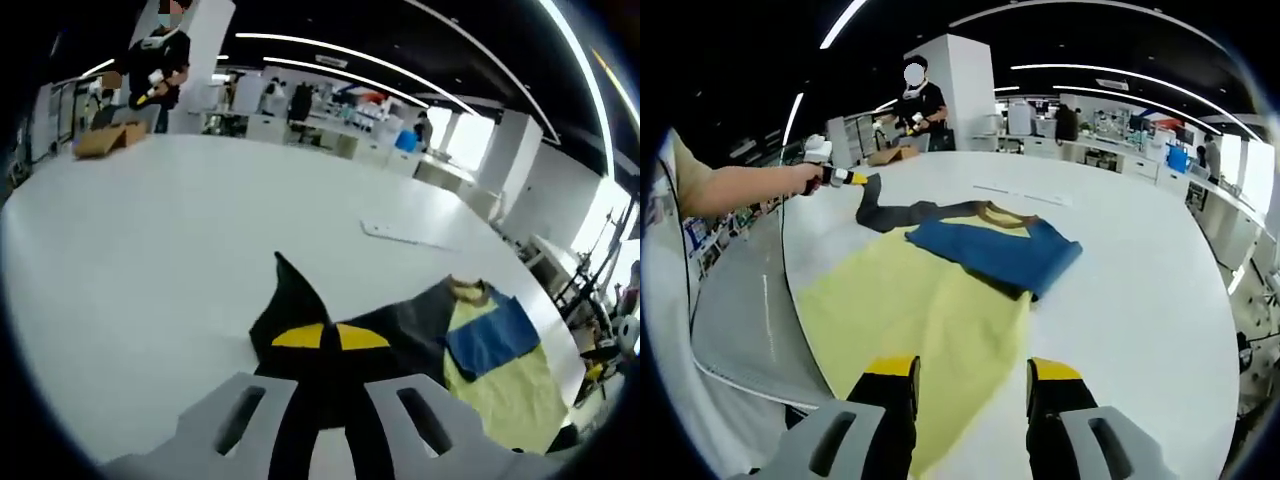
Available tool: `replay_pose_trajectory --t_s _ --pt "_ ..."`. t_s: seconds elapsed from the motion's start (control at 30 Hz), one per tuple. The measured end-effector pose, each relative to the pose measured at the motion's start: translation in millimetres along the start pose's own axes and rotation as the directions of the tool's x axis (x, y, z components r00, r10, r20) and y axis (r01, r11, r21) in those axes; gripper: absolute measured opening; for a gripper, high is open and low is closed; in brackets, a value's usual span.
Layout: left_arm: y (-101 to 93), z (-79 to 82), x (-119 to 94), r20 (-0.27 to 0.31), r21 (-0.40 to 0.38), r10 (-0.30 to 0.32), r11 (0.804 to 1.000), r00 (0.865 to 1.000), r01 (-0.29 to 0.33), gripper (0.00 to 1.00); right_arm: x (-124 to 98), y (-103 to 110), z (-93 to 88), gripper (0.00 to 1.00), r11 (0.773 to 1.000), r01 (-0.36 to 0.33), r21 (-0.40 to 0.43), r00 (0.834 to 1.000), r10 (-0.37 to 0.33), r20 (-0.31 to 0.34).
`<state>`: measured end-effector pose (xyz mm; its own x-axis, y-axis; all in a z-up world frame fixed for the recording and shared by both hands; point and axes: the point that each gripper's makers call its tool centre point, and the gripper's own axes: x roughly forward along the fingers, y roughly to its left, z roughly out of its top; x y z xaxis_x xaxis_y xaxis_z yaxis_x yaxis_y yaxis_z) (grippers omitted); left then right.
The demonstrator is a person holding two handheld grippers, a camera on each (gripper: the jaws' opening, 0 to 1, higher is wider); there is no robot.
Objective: Fold the garment on the visible template until the final outline fits inside the template.
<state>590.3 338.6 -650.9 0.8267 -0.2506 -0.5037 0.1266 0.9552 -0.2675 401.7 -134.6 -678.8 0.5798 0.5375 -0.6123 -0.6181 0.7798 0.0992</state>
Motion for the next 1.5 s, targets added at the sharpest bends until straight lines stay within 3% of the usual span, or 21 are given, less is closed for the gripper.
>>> replay_pose_trajectory --t_s 0.57,1.07,1.5 --pt "-71.8 13.0 23.3 -0.006 0.067 -0.148 0.987 0.989 0.149 0.0 -1.2 -2.4 -2.2 0.4 1.0 -0.003 0.004 1.0 0.003 0.004" --pt "-118.4 12.9 33.7 -0.022 0.105 -0.222 0.969 0.975 0.223 0.0 -4.1 -4.0 -6.7 0.4 1.0 -0.001 0.011 1.0 0.001 0.003" --pt "-171.0 10.6 46.7 -0.042 0.127 -0.297 0.946 0.954 0.3 0.0 -7.1 -8.2 -9.3 0.4 1.0 -0.001 0.018 1.0 0.001 0.007"
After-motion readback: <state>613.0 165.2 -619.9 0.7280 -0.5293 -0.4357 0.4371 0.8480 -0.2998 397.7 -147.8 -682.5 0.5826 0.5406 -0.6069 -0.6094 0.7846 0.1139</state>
